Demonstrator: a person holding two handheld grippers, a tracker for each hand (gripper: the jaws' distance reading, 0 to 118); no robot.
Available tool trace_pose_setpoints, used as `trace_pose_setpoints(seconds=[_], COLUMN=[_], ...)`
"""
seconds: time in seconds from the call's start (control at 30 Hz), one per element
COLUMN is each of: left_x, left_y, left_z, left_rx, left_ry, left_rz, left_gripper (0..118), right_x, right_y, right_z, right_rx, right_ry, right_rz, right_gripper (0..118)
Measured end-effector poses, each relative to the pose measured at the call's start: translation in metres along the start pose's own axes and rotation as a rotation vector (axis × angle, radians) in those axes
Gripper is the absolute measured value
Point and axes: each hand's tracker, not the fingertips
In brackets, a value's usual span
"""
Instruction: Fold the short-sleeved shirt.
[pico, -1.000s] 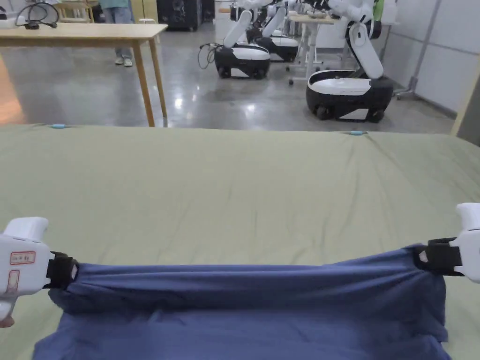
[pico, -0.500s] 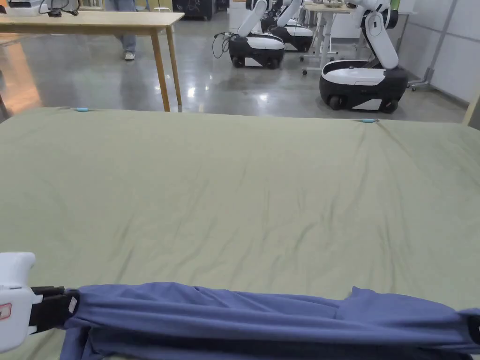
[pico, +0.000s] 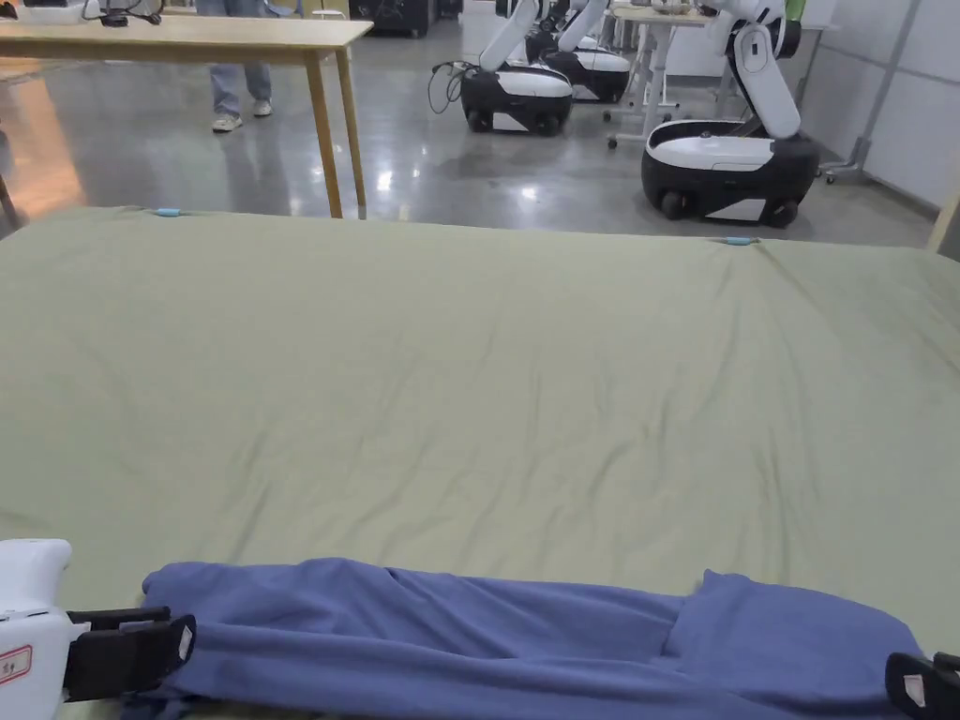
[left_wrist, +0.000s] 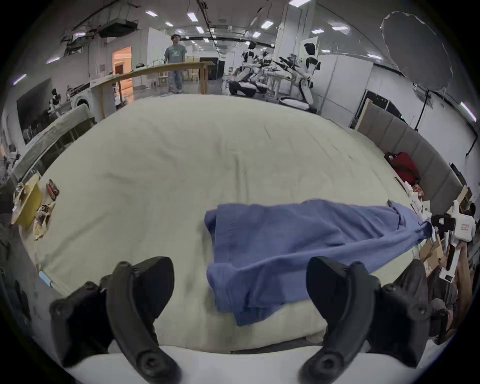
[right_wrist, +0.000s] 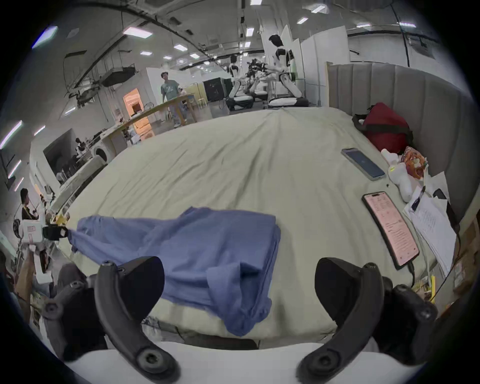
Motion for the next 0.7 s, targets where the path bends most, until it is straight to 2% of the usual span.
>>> trace_pose_setpoints(seconds=[0.13,0.17,0.23,0.27,0.33,0.4,0.43,0.6,0.7], left_x=[0.012,0.016,0.021,0.023,0.028,0.024,0.023,-0.002,-0.033], left_y=[0.006,0.008,0.008,0.008,0.008,0.007,0.007,0.004,0.002], left_z=[0.019,0.023,0.028,0.031,0.034,0.034,0.034,0.034,0.023], left_rx=[0.128,0.148,0.205,0.234,0.251,0.262,0.264,0.225,0.156], left_ry=[0.058,0.070,0.092,0.100,0.121,0.116,0.115,0.061,-0.004], left_rz=[-0.001,-0.004,-0.002,0.000,-0.006,0.012,0.028,0.129,0.234], left_gripper=[99,88,22,1,1,1,1,1,1], right_x=[-0.017,-0.025,-0.044,-0.051,-0.058,-0.070,-0.088,-0.123,-0.147], right_y=[0.005,0.005,0.006,0.006,0.000,-0.003,0.000,-0.008,-0.019], right_z=[0.011,0.013,0.017,0.016,0.009,0.008,0.016,0.027,0.036], right_rx=[0.122,0.163,0.248,0.292,0.311,0.356,0.384,0.496,0.580], right_ry=[-0.056,-0.089,-0.133,-0.178,-0.153,-0.159,-0.166,-0.200,-0.252], right_rz=[0.064,0.074,0.108,0.113,0.129,0.118,0.134,0.174,0.256], right_gripper=[112,101,16,1,0,1,1,1,1])
